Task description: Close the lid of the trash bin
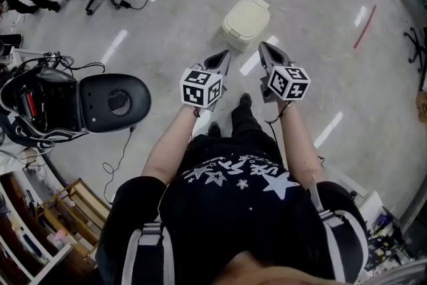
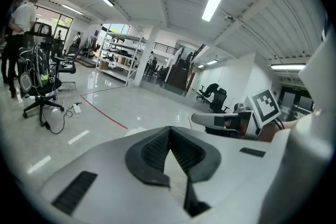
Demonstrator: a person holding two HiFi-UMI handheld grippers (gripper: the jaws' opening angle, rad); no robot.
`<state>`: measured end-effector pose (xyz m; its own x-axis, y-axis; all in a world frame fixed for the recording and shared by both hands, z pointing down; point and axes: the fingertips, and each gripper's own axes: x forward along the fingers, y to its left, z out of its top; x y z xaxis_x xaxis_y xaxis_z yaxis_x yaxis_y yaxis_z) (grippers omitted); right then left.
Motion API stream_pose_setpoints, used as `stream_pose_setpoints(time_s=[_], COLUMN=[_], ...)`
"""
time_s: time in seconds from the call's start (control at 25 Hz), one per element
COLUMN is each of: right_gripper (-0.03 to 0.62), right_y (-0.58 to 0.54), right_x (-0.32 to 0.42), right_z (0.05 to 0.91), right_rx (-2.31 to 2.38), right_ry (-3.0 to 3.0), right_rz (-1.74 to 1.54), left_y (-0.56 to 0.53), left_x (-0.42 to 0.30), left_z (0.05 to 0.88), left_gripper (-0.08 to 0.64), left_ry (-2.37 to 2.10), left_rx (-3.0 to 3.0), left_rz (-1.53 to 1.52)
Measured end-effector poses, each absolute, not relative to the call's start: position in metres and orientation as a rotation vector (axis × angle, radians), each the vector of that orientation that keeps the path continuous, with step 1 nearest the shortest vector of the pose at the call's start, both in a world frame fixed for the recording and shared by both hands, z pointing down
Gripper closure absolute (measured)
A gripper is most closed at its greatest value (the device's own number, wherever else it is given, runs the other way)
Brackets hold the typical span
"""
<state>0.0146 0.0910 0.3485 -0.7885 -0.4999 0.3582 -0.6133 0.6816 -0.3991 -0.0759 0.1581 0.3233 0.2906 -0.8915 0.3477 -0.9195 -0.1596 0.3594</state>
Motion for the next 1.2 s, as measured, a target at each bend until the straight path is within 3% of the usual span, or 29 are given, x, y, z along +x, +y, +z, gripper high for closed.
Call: stream_pose_setpoints(time_s=[0.52, 1.2], right_gripper=[0.586, 0.586], right_y=[0.197, 0.224], right_x=[0.045, 0.055], right_z=[0.332, 0.314], right_rx=[1.083, 1.083], right_ry=[-2.642, -2.656], right_rz=[0.681, 0.614], left_y=[0.249, 0.268], left_x=[-0.054, -0.044], left_z=[0.293, 0.269], left_gripper=[0.549, 0.549], left_ry=[-1.487, -1.494], left_rx=[2.208, 2.252], left_rz=[-0.007, -0.072])
